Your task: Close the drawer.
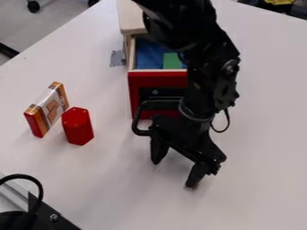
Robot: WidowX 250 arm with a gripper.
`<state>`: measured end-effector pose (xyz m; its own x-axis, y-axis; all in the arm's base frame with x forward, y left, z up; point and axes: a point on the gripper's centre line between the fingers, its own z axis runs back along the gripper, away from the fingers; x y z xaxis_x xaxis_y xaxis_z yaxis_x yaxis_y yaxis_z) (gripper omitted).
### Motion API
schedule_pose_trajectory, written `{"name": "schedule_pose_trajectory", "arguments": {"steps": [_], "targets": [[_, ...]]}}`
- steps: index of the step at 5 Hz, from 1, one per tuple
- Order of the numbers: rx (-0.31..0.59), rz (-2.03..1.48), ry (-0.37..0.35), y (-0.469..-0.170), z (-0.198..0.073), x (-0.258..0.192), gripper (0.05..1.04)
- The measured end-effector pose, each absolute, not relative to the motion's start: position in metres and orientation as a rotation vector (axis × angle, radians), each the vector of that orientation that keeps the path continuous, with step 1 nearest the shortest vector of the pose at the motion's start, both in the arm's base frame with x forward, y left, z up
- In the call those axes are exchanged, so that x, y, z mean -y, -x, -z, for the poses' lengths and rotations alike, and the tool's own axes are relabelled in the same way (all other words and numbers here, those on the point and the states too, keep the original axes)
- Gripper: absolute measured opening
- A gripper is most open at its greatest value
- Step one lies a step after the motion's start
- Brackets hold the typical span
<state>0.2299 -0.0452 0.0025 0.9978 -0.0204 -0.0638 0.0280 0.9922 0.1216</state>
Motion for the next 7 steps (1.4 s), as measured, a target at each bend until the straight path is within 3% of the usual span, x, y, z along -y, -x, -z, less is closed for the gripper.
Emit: {"name": "schedule_pose_trajectory", "arguments": {"steps": [3,7], "targets": [[-0.051,-0.029,-0.088,-0.236,-0.001,0.043,1.000],[0.017,-0.021,0.039,-0.244,-0.046,0.069,1.001]]}}
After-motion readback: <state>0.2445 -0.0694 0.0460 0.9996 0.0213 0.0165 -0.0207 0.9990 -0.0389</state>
